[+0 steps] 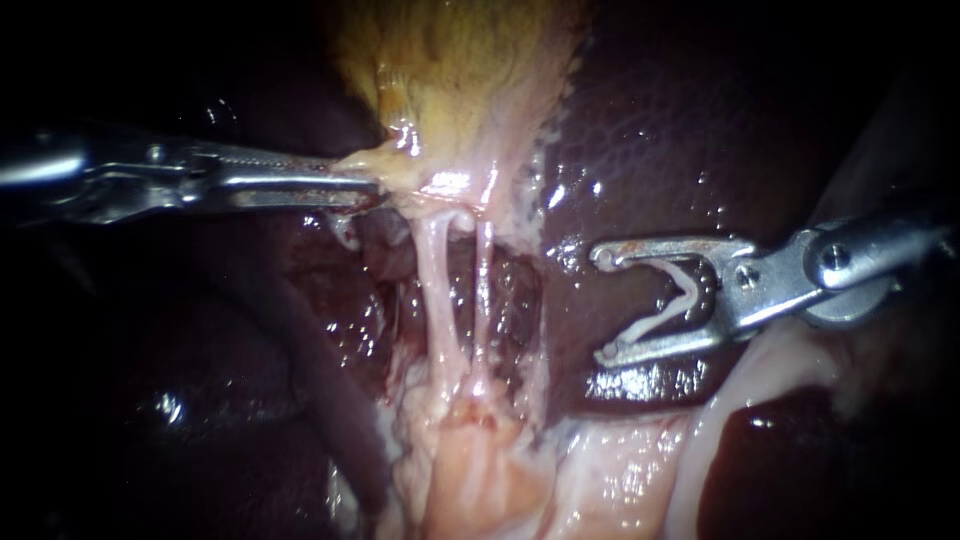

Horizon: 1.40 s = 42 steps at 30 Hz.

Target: Grabbing gallbladder

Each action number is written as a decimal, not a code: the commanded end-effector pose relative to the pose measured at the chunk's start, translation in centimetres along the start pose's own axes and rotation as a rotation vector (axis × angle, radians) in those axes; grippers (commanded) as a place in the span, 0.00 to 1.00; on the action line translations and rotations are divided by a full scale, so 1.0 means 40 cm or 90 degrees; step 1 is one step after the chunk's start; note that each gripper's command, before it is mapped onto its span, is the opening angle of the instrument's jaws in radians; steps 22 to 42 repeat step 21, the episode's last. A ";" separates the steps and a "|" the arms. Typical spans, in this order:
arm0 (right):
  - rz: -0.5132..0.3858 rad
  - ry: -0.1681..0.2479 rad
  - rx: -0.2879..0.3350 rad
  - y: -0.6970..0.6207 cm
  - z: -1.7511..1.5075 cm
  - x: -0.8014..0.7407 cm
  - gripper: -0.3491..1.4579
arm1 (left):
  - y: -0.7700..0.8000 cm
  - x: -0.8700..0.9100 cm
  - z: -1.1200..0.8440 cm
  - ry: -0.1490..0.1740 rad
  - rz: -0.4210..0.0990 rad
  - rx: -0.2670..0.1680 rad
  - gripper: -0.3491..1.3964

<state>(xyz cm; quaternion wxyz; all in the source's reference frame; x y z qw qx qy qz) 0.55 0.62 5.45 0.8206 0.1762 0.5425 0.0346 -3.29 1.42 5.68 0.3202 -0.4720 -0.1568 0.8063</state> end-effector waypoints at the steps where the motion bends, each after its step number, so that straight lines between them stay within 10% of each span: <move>1: 0.000 0.000 0.000 0.0000 -0.0001 0.0000 0.47 | 0.0003 0.0015 -0.0017 -0.002 -0.002 0.001 0.00; 11: 0.000 0.000 0.000 0.0002 0.0000 0.0000 0.47 | 0.0032 0.0112 -0.0132 0.019 -0.026 0.010 0.00; 42: 0.000 0.000 0.000 0.0002 0.0001 0.0000 0.47 | 0.0037 0.0110 -0.0128 0.019 -0.028 0.016 0.00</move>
